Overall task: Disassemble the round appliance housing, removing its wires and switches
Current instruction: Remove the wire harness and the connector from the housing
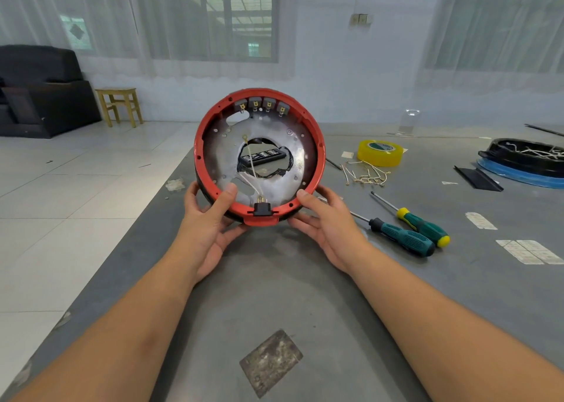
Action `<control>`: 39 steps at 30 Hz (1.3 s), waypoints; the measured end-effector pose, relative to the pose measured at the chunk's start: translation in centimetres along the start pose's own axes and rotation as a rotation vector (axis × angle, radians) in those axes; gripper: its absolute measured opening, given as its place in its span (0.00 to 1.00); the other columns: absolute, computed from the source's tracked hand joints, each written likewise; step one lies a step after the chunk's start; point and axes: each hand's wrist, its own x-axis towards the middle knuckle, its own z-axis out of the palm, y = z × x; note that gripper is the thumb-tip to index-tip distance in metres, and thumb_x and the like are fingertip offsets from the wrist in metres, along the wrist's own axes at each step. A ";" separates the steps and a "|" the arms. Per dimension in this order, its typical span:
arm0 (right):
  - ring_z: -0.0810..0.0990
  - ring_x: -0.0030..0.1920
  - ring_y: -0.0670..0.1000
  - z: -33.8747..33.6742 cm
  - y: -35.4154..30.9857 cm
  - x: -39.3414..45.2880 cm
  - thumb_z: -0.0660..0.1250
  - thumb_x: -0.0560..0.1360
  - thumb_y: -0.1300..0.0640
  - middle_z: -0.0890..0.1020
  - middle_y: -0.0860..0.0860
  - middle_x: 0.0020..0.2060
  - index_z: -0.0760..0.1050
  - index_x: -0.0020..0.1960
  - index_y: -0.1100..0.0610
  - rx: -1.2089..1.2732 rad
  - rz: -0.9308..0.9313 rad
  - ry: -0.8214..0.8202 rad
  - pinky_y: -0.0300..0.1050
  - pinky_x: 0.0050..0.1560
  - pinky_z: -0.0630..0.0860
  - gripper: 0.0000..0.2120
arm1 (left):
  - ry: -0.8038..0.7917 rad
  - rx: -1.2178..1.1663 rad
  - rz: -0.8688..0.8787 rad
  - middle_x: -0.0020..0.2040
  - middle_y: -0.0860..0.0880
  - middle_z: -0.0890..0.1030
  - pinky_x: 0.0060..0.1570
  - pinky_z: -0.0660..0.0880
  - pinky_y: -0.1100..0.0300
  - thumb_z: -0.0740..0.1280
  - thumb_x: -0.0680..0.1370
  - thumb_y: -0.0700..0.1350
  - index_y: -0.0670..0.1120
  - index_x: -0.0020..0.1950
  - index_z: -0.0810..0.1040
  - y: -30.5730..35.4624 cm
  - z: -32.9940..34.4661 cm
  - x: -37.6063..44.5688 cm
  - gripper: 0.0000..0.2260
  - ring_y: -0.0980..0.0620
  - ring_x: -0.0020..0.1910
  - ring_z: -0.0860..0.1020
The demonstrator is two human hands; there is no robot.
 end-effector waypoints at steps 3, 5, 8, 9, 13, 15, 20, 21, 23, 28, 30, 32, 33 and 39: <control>0.86 0.54 0.62 0.1 -0.1 0.2 0.72 0.78 0.60 0.84 0.60 0.59 0.70 0.71 0.58 0.109 -0.007 0.060 0.56 0.54 0.84 0.24 | -0.023 -0.049 -0.052 0.61 0.46 0.87 0.60 0.82 0.41 0.77 0.73 0.50 0.63 0.81 0.57 -0.1 0.6 -0.1 0.42 0.39 0.60 0.85; 0.86 0.53 0.62 0.2 -0.1 0.3 0.72 0.78 0.60 0.83 0.60 0.60 0.71 0.70 0.60 0.148 -0.011 0.101 0.56 0.52 0.84 0.22 | 0.027 -0.051 -0.102 0.65 0.46 0.84 0.62 0.81 0.42 0.78 0.72 0.52 0.58 0.81 0.58 -0.2 1.3 -0.3 0.43 0.40 0.57 0.86; 0.86 0.53 0.61 0.4 0.0 0.5 0.71 0.78 0.61 0.85 0.56 0.54 0.76 0.63 0.59 0.149 -0.053 0.112 0.54 0.51 0.84 0.15 | 0.117 0.066 -0.185 0.66 0.39 0.79 0.57 0.84 0.46 0.78 0.72 0.60 0.45 0.74 0.67 -0.2 2.2 -0.7 0.38 0.41 0.54 0.87; 0.86 0.53 0.61 0.5 0.1 0.6 0.71 0.78 0.61 0.85 0.55 0.53 0.76 0.63 0.59 0.150 -0.064 0.119 0.54 0.51 0.84 0.15 | 0.131 0.104 -0.215 0.63 0.36 0.80 0.52 0.85 0.48 0.77 0.72 0.63 0.41 0.70 0.70 -0.3 2.3 -0.8 0.37 0.40 0.53 0.87; 0.86 0.54 0.61 0.6 0.4 0.7 0.72 0.77 0.62 0.85 0.57 0.54 0.76 0.63 0.59 0.136 -0.086 0.112 0.52 0.50 0.84 0.15 | 0.084 0.202 -0.274 0.50 0.32 0.85 0.40 0.85 0.55 0.70 0.72 0.71 0.34 0.58 0.80 -0.5 2.5 -1.2 0.38 0.38 0.48 0.88; 0.86 0.54 0.61 0.5 0.5 0.8 0.72 0.77 0.62 0.86 0.56 0.52 0.77 0.62 0.58 0.134 -0.095 0.097 0.52 0.49 0.84 0.14 | 0.057 0.207 -0.268 0.48 0.33 0.87 0.40 0.85 0.55 0.69 0.71 0.71 0.34 0.57 0.82 -0.5 2.5 -1.1 0.39 0.39 0.48 0.88; 0.85 0.56 0.61 0.4 0.9 1.0 0.72 0.77 0.62 0.85 0.58 0.54 0.78 0.60 0.57 0.096 -0.100 0.067 0.51 0.50 0.84 0.12 | -0.001 0.204 -0.296 0.51 0.33 0.86 0.43 0.85 0.54 0.71 0.76 0.66 0.33 0.58 0.83 -0.4 1.9 -0.9 0.34 0.38 0.51 0.88; 0.85 0.56 0.61 0.3 0.9 1.1 0.71 0.77 0.62 0.85 0.59 0.56 0.77 0.60 0.57 0.085 -0.100 0.061 0.52 0.51 0.84 0.12 | -0.010 0.207 -0.296 0.51 0.33 0.86 0.44 0.85 0.53 0.72 0.77 0.64 0.34 0.58 0.83 -0.4 1.8 -0.8 0.32 0.38 0.51 0.88; 0.85 0.57 0.61 0.3 1.1 1.3 0.71 0.77 0.63 0.84 0.60 0.56 0.76 0.61 0.57 0.051 -0.100 0.054 0.54 0.53 0.84 0.14 | -0.007 0.216 -0.294 0.51 0.34 0.87 0.44 0.85 0.54 0.71 0.79 0.60 0.34 0.58 0.83 -0.4 1.9 -0.9 0.27 0.38 0.51 0.88; 0.85 0.50 0.50 0.4 1.7 1.6 0.72 0.75 0.58 0.85 0.49 0.47 0.78 0.59 0.52 -0.090 -0.118 0.015 0.48 0.53 0.83 0.13 | 0.061 0.234 -0.305 0.52 0.36 0.87 0.40 0.84 0.58 0.67 0.84 0.49 0.36 0.59 0.83 -0.4 2.4 -0.9 0.16 0.39 0.51 0.87; 0.85 0.50 0.49 0.3 1.8 1.5 0.72 0.72 0.53 0.85 0.50 0.48 0.79 0.57 0.50 -0.146 -0.112 0.006 0.49 0.54 0.83 0.13 | 0.074 0.234 -0.308 0.52 0.36 0.87 0.40 0.84 0.60 0.66 0.84 0.47 0.35 0.58 0.83 -0.4 2.5 -1.0 0.16 0.39 0.53 0.87; 0.85 0.54 0.53 0.3 1.9 1.6 0.72 0.70 0.51 0.85 0.54 0.52 0.79 0.56 0.51 -0.170 -0.095 0.021 0.53 0.57 0.83 0.15 | 0.069 0.238 -0.308 0.52 0.36 0.87 0.40 0.84 0.60 0.66 0.84 0.47 0.35 0.57 0.83 -0.3 2.5 -1.1 0.15 0.42 0.49 0.87; 0.85 0.56 0.55 0.2 1.9 1.6 0.72 0.69 0.51 0.85 0.56 0.54 0.79 0.57 0.52 -0.167 -0.086 0.030 0.55 0.58 0.82 0.16 | 0.067 0.237 -0.309 0.51 0.36 0.87 0.40 0.84 0.60 0.67 0.84 0.46 0.35 0.57 0.83 -0.3 2.6 -1.1 0.14 0.44 0.47 0.88; 0.85 0.55 0.56 0.4 1.8 1.6 0.70 0.74 0.57 0.85 0.59 0.53 0.78 0.57 0.55 -0.164 -0.089 0.040 0.59 0.58 0.82 0.11 | 0.063 0.209 -0.363 0.48 0.37 0.88 0.35 0.84 0.57 0.68 0.84 0.50 0.40 0.57 0.81 0.4 2.5 -1.0 0.13 0.42 0.40 0.88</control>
